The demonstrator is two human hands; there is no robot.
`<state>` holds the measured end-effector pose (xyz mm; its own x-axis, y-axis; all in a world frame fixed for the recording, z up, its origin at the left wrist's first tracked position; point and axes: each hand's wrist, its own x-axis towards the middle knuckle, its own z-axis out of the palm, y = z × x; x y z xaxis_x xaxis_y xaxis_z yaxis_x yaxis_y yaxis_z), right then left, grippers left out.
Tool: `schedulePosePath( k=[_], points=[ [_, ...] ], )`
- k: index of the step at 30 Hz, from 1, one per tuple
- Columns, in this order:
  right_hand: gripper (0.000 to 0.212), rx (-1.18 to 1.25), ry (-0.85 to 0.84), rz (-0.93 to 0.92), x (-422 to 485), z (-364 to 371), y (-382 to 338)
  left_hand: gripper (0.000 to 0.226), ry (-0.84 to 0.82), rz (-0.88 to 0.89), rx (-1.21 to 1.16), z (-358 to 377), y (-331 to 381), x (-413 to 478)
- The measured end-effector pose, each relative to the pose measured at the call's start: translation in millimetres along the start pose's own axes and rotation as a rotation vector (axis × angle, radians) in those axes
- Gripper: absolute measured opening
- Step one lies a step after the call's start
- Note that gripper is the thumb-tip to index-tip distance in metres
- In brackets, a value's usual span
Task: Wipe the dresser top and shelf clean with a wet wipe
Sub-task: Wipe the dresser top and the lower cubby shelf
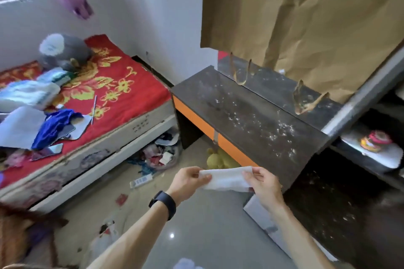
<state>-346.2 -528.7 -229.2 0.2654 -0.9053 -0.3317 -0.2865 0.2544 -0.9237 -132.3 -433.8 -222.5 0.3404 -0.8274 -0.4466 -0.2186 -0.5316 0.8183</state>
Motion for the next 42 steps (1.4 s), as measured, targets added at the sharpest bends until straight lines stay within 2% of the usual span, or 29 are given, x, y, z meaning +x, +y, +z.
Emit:
schedulePosePath(
  k=[3,6,12,19,21,23,25,27,28,30,34,37,40,42],
  points=[
    [0.003,-0.049,-0.084,-0.028,64.7,28.5,-26.8,0.021,0.098,-0.034,-0.033,-29.7,5.4,41.6],
    [0.006,-0.133,-0.117,-0.056,134.0,67.4,-49.8,0.024,0.203,-0.067,-0.076,-62.2,7.4,94.4],
    [0.008,-0.300,-0.138,-0.135,296.6,168.1,-99.6,0.015,0.298,-0.116,-0.090,-141.4,2.7,251.0],
    [0.013,-0.537,-0.122,-0.151,507.6,287.3,-137.5,0.018,0.361,-0.232,-0.208,-215.5,-12.9,455.4],
    [0.017,-0.579,-0.142,-0.140,552.7,314.3,-150.5,0.021,0.362,-0.274,-0.194,-225.2,-14.1,492.2],
    [0.023,-0.646,-0.135,-0.166,587.1,338.2,-156.9,0.028,0.309,-0.287,-0.058,-232.1,-16.5,521.1],
    [0.037,-0.869,-0.049,-0.239,603.7,356.2,-146.9,0.040,0.233,-0.299,0.249,-233.6,-21.7,535.9],
    [0.046,-1.050,0.034,-0.332,599.1,373.4,-127.1,0.046,0.302,-0.215,0.429,-232.7,-34.1,543.6],
    [0.051,-1.115,0.032,-0.387,590.6,382.7,-117.5,0.049,0.376,-0.114,0.462,-234.1,-41.2,546.9],
    [0.060,-1.201,-0.035,-0.411,575.5,402.7,-97.5,0.057,0.407,0.074,0.534,-239.7,-56.2,558.6],
    [0.066,-1.290,-0.118,-0.421,565.3,424.3,-66.4,0.059,0.214,0.297,0.786,-247.2,-89.4,579.6],
    [0.065,-1.348,-0.139,-0.456,575.4,392.4,-57.6,0.056,0.184,0.334,0.840,-250.2,-95.8,583.7],
    [0.067,-1.410,-0.011,-0.366,578.4,337.5,-53.2,0.057,0.185,0.354,0.850,-249.5,-92.7,581.9],
    [0.067,-1.413,-0.056,-0.364,567.7,330.0,-53.0,0.057,0.187,0.365,0.854,-249.8,-93.7,581.8]
  ],
)
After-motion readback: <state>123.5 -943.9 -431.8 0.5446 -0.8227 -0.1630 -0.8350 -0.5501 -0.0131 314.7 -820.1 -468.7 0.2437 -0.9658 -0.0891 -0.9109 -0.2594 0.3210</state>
